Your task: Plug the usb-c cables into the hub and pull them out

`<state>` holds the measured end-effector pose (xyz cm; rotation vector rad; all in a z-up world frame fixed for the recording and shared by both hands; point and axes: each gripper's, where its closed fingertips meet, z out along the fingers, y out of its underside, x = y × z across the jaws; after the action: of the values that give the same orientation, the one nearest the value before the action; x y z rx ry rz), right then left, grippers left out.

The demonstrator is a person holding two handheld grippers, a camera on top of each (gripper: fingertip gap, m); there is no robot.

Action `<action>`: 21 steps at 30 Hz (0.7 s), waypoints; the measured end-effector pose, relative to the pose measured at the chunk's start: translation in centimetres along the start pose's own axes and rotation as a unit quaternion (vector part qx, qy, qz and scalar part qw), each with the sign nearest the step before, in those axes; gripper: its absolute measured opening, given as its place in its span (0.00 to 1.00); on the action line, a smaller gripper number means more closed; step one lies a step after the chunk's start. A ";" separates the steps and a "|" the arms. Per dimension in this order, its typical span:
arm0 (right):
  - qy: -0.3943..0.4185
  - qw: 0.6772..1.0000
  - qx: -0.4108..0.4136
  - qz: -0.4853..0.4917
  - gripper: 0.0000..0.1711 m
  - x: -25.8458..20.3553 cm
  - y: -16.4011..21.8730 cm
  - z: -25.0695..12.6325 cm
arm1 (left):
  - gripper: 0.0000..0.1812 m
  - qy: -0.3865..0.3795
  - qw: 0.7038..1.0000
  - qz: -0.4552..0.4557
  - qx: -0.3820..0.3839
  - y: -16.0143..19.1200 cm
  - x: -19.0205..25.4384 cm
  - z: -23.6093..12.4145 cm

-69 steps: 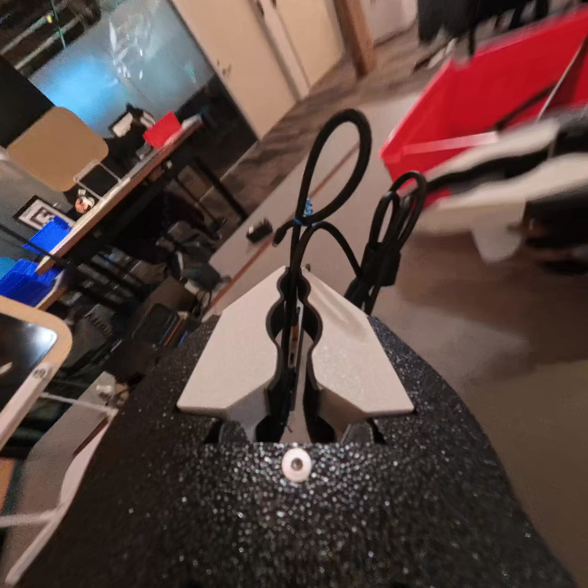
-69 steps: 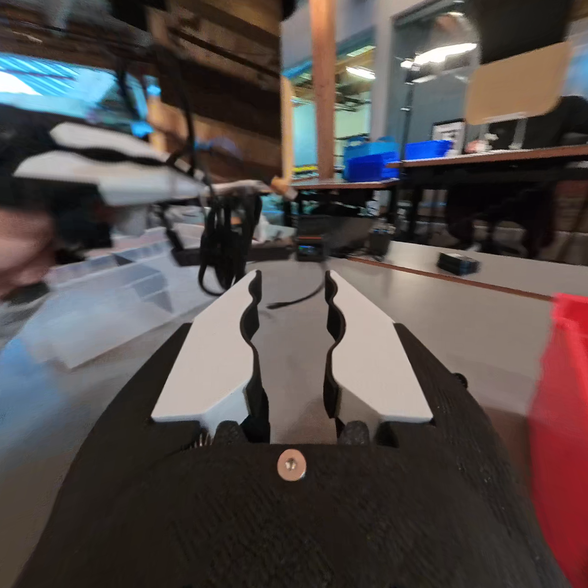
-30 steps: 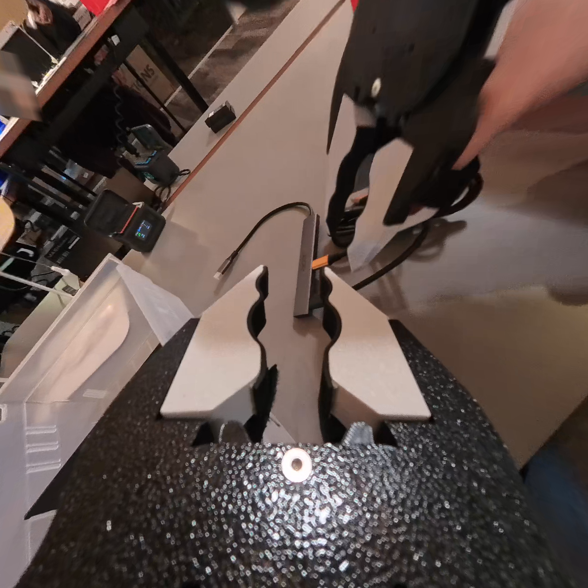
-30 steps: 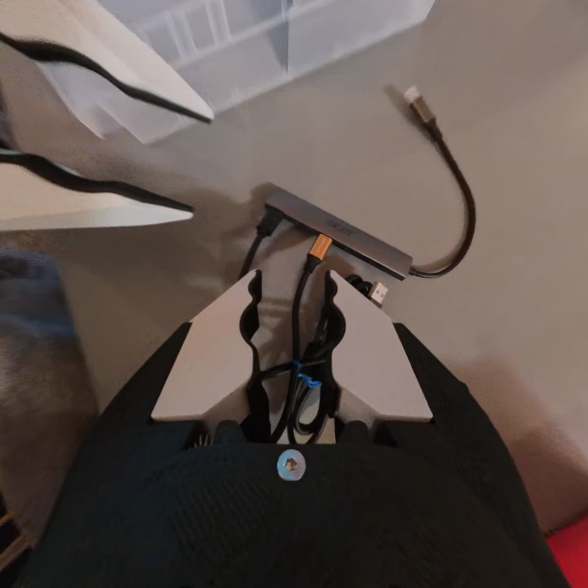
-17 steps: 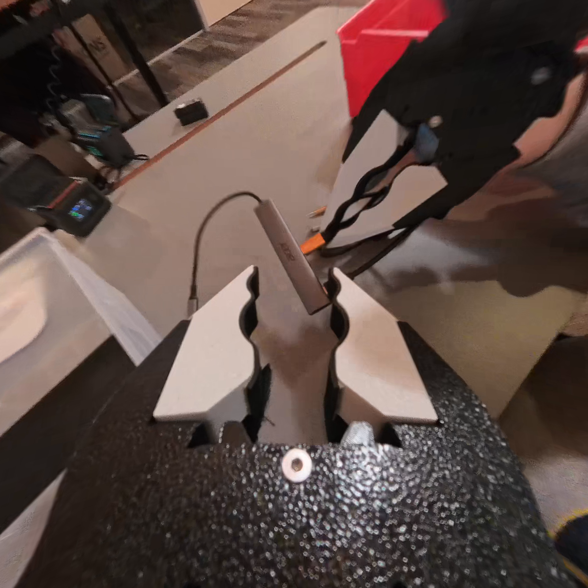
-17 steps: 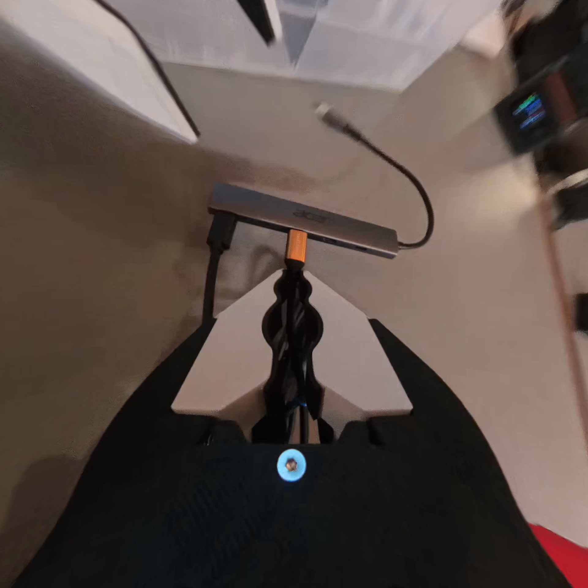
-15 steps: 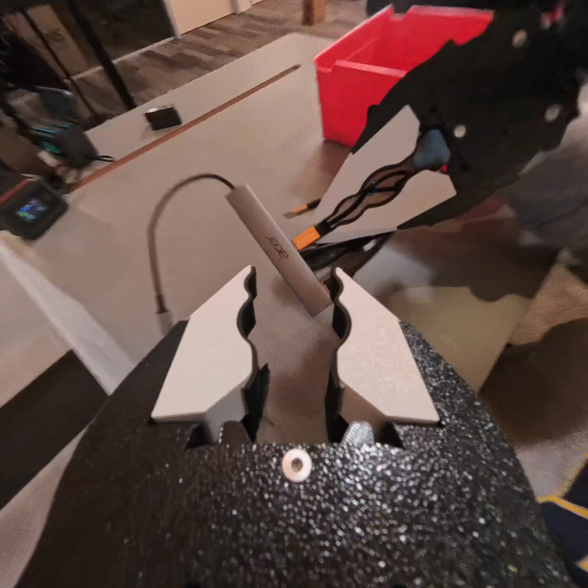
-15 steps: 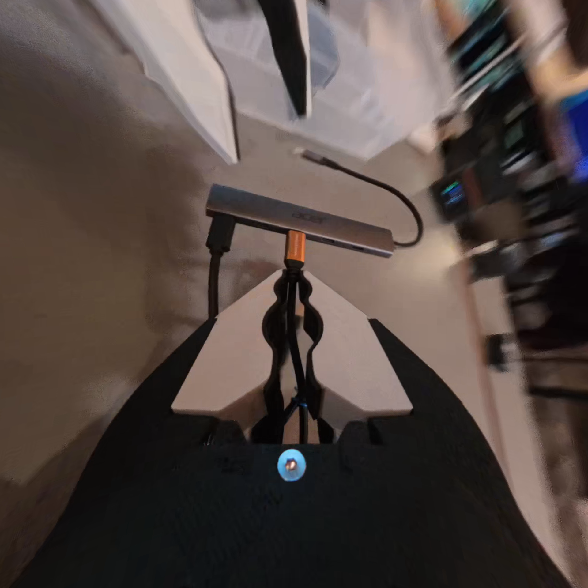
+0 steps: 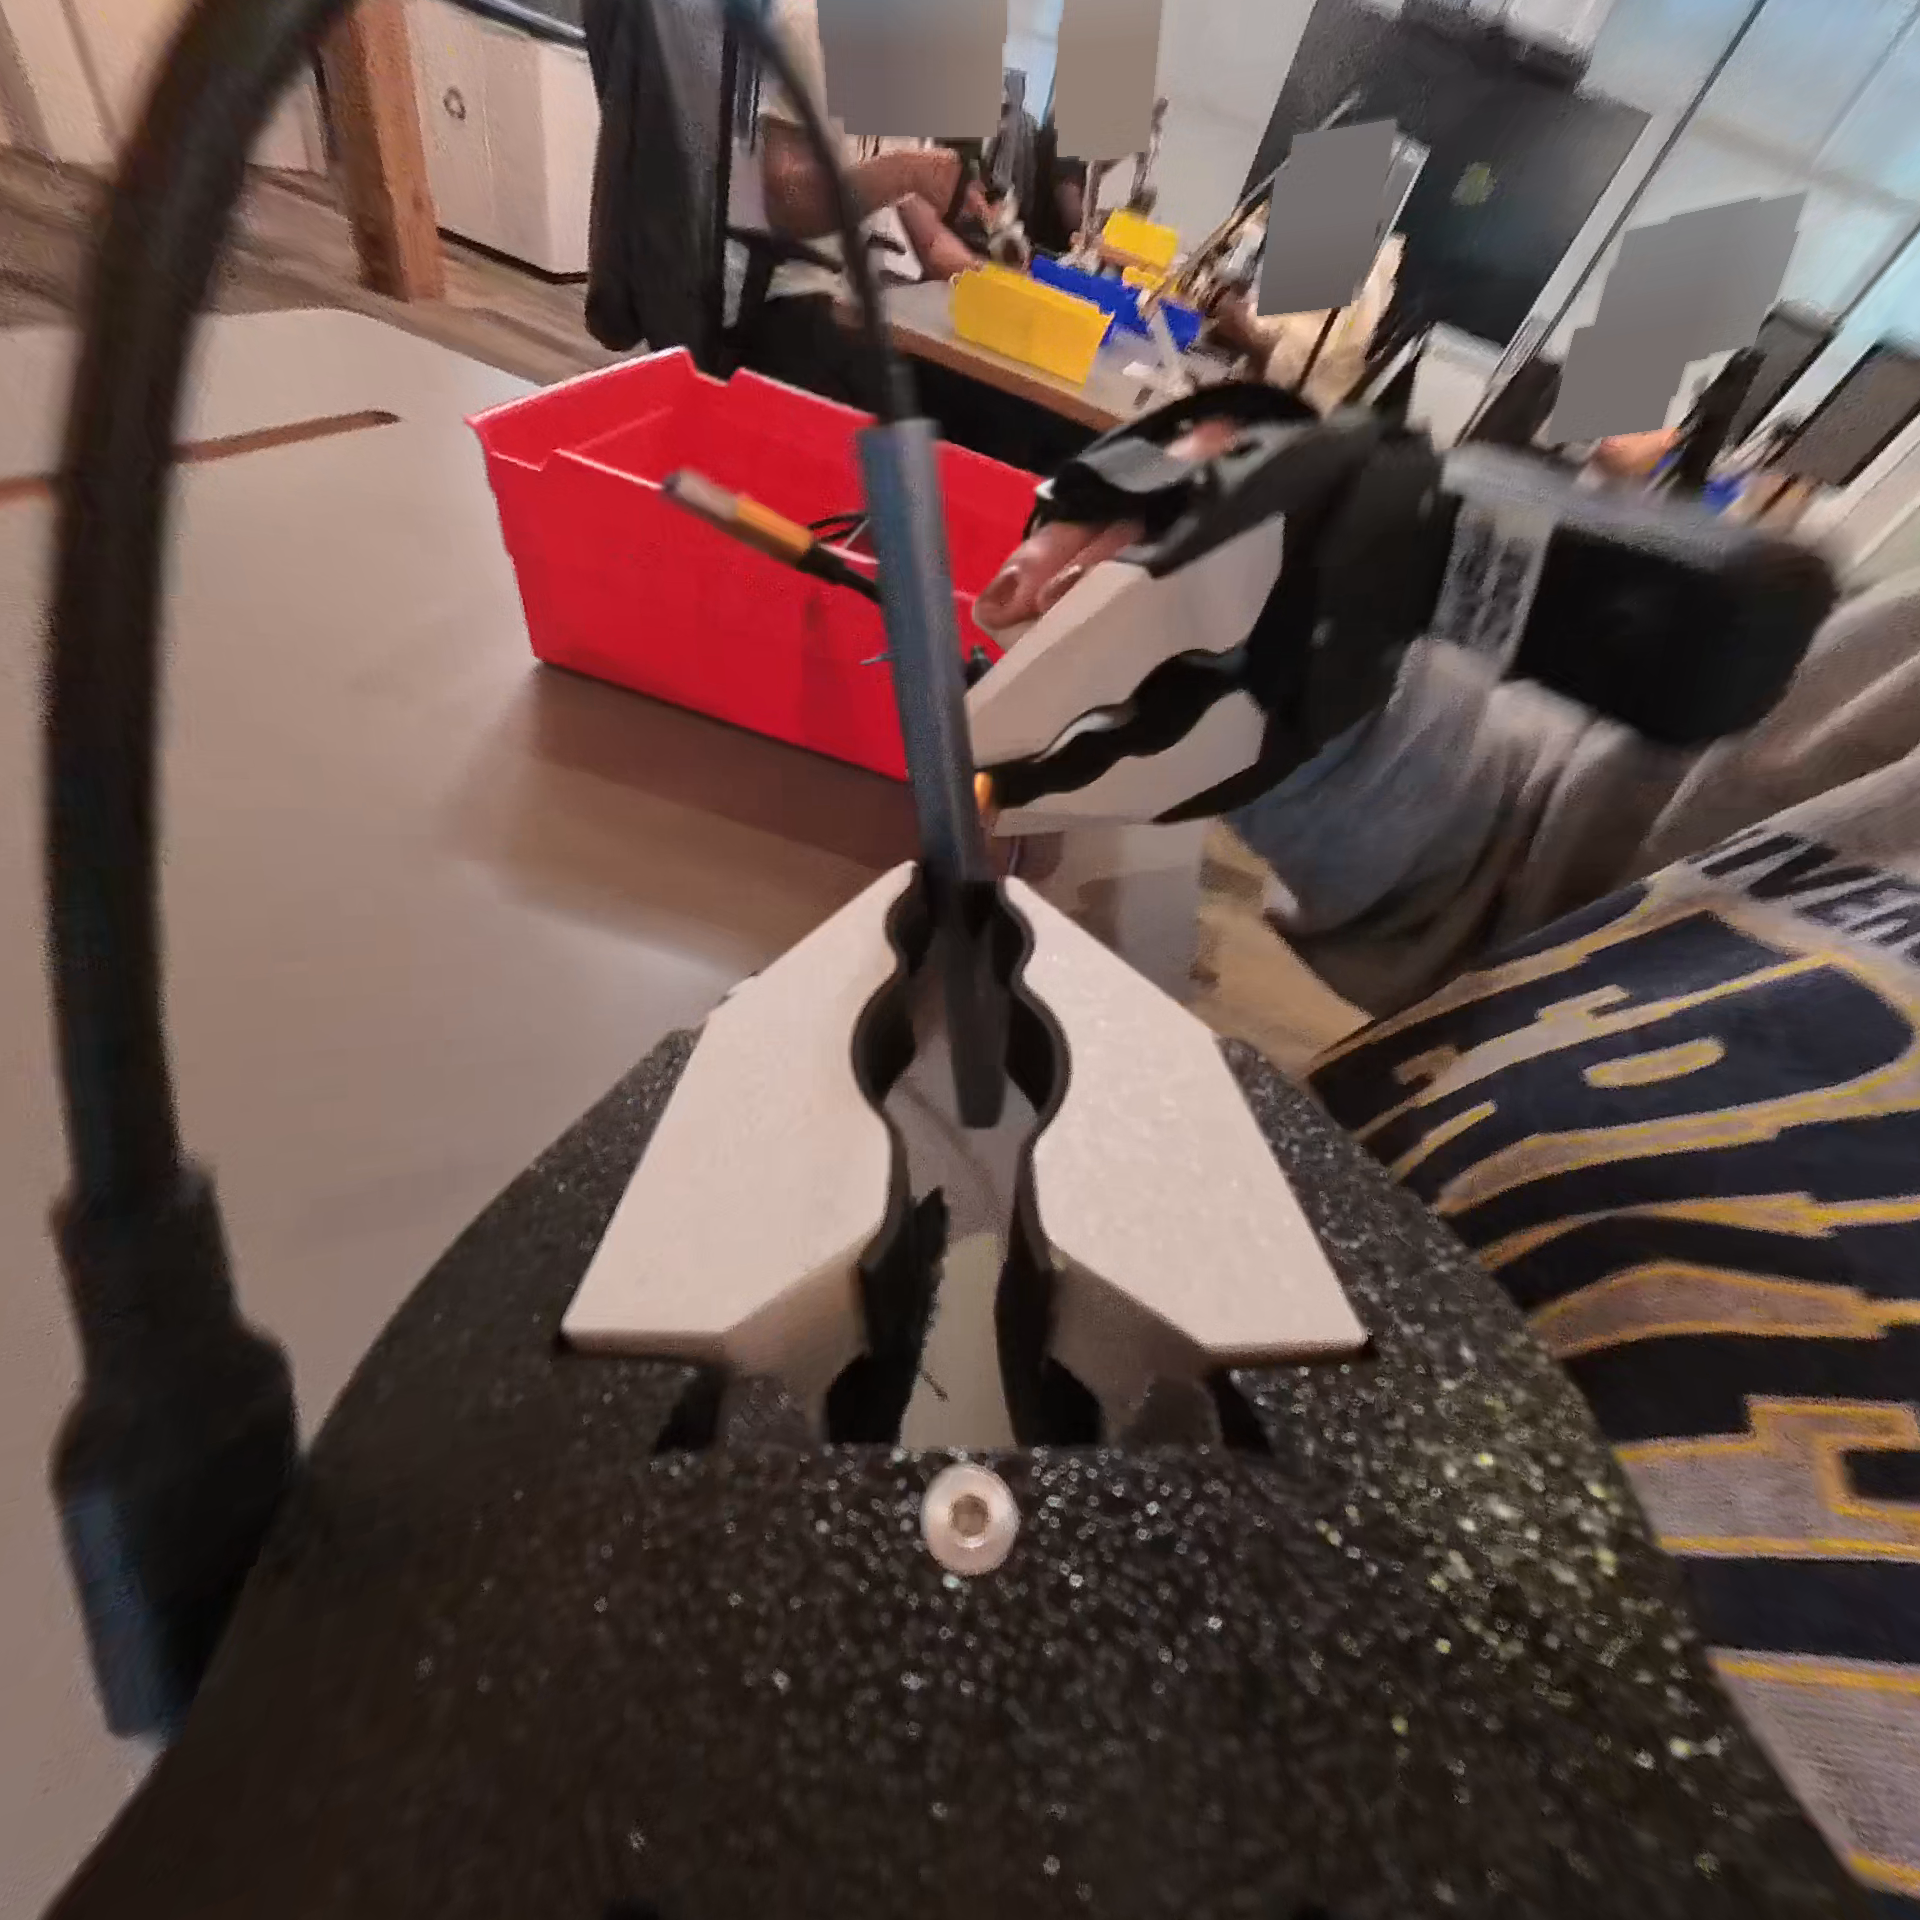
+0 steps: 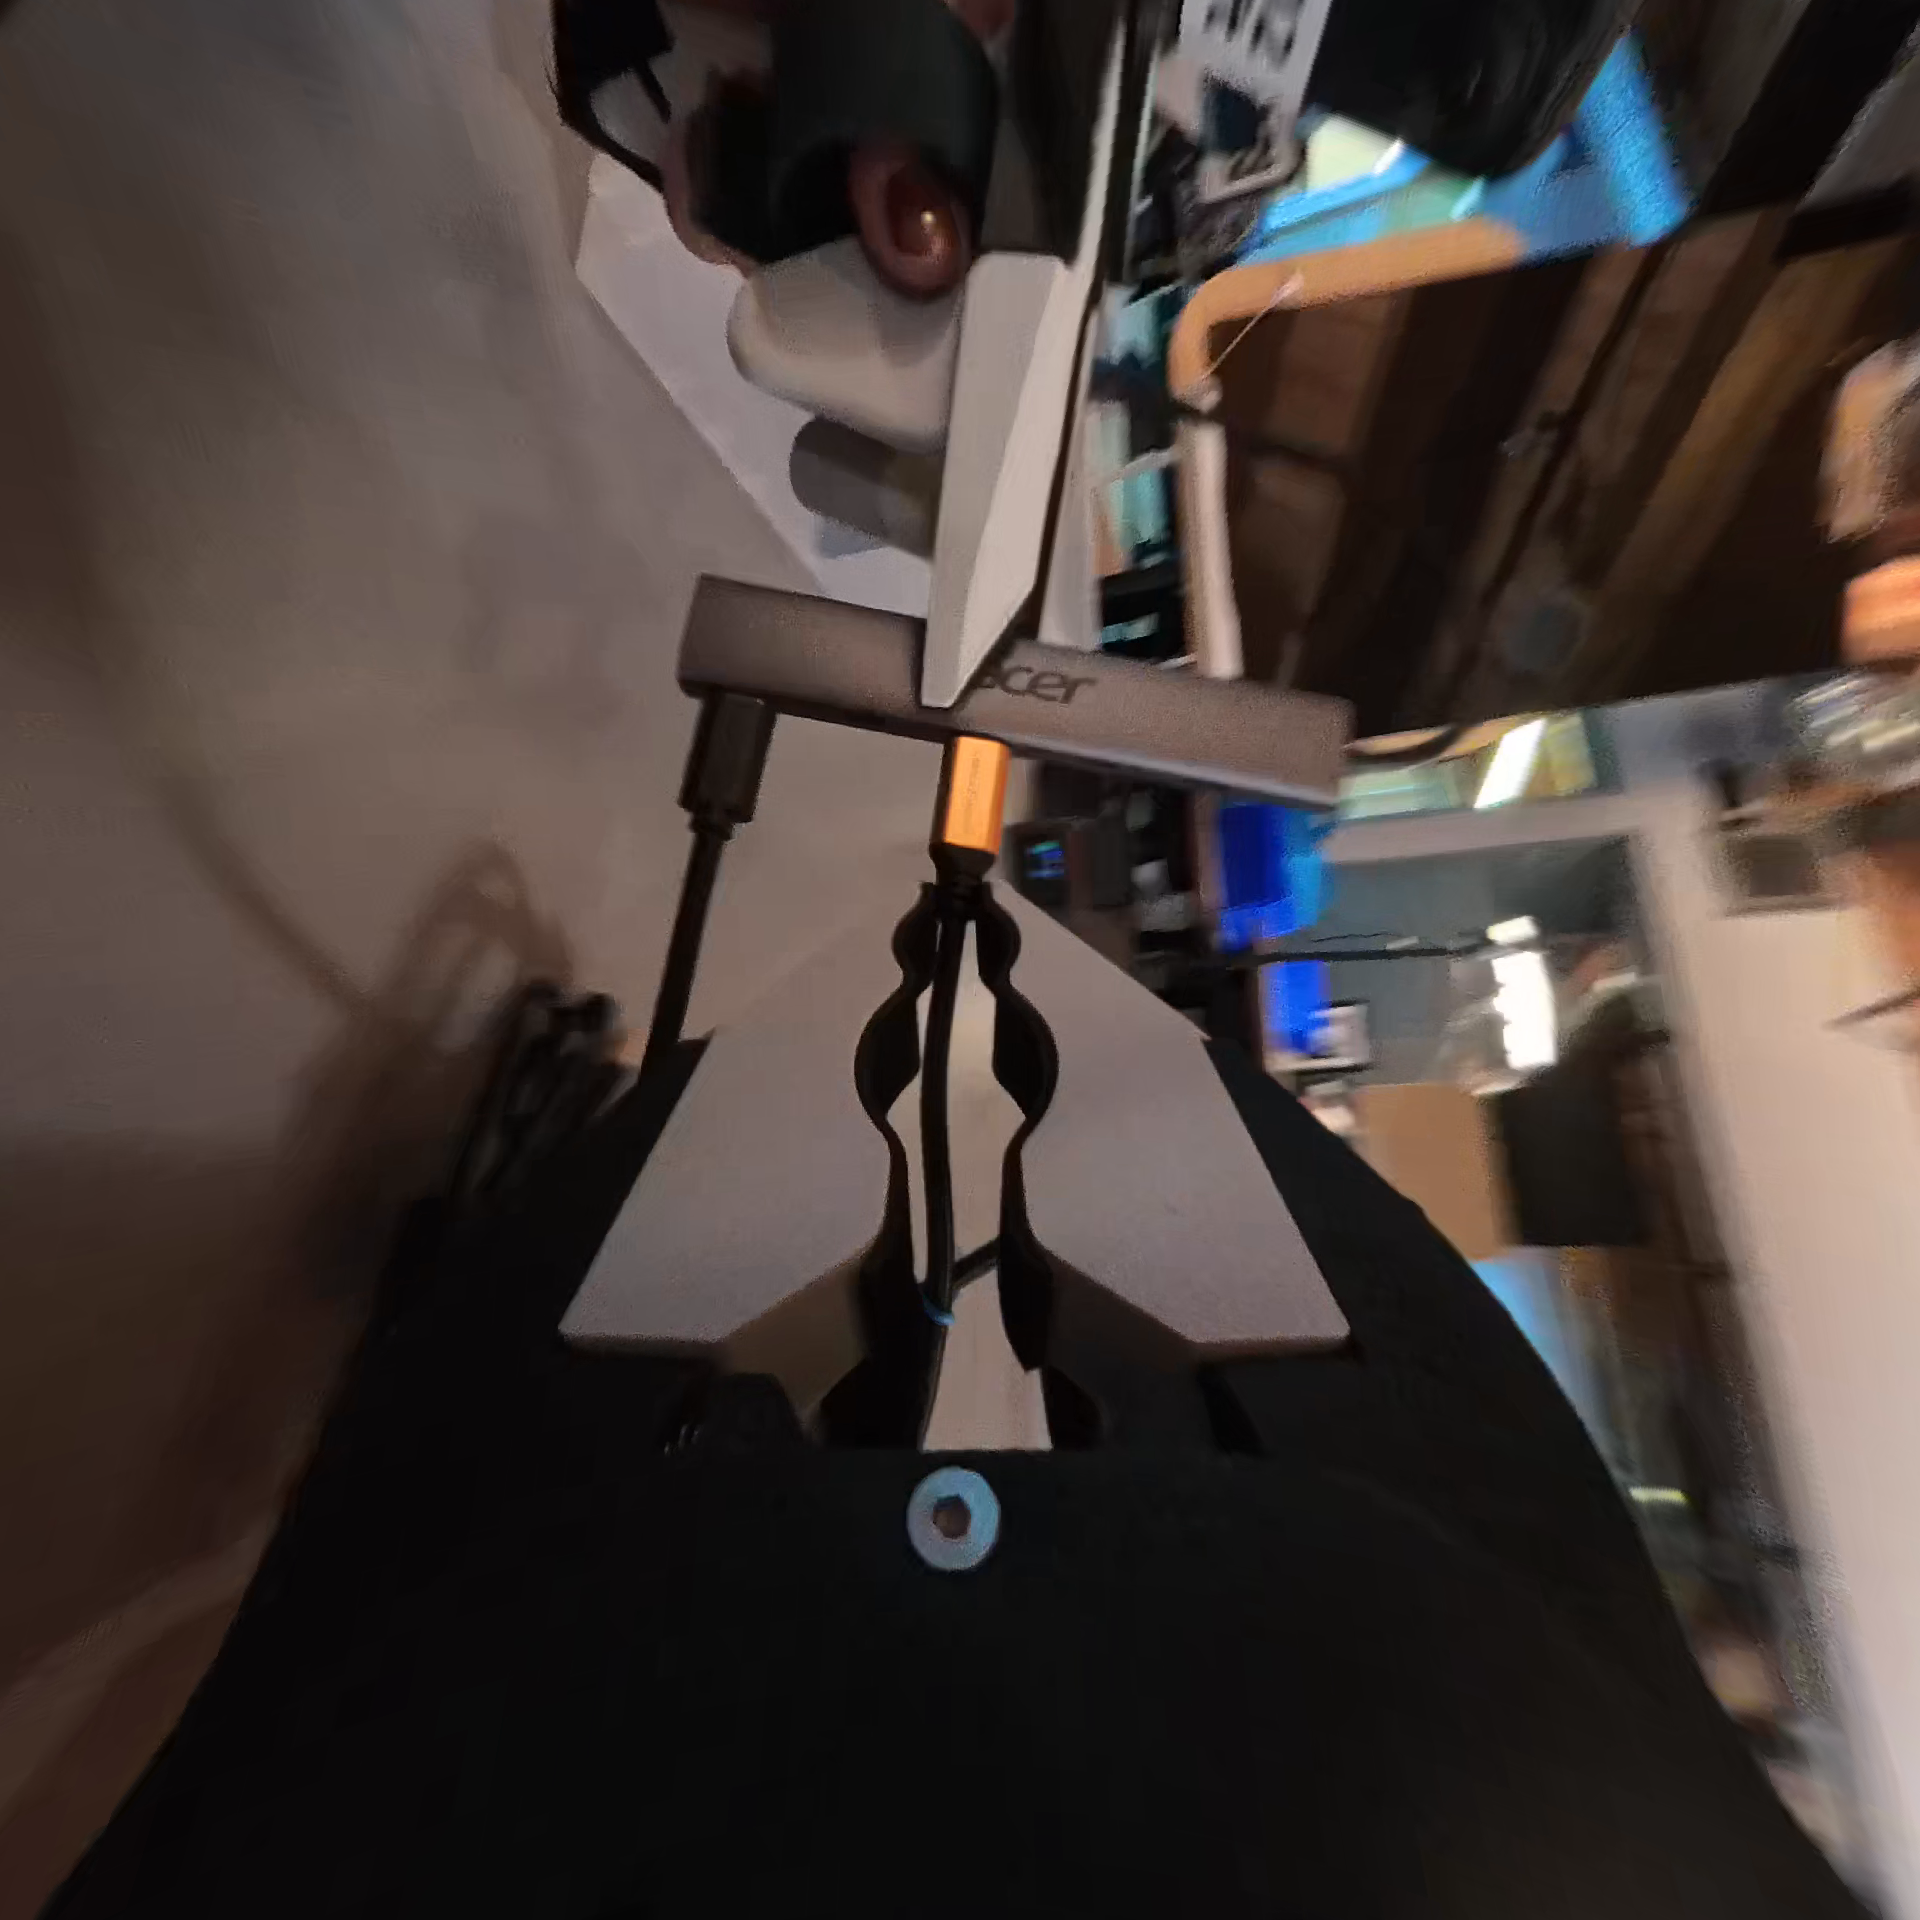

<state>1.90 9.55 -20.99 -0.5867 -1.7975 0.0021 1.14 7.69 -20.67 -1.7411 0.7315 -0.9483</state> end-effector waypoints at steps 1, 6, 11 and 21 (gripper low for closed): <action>-0.050 0.997 -0.006 0.063 0.04 -0.8 0.0 0.0 | 0.04 -0.010 0.999 0.029 -0.010 0.4 0.0 0.1; -0.180 0.926 0.089 0.320 0.14 -0.1 -2.8 -1.1 | 0.04 -0.030 0.990 0.139 -0.006 0.4 0.9 0.1; -0.240 0.908 0.090 0.331 0.09 -0.9 -3.8 -1.2 | 0.04 -0.015 0.983 0.183 0.009 0.1 2.2 0.0; -0.245 0.937 0.058 0.242 0.03 -1.8 -4.4 -1.1 | 0.05 0.005 0.981 0.193 0.000 0.2 3.3 0.0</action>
<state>1.53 4.70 -20.95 -0.9927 -2.0603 0.6375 2.84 4.96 -20.03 -1.5199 1.0314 -0.6892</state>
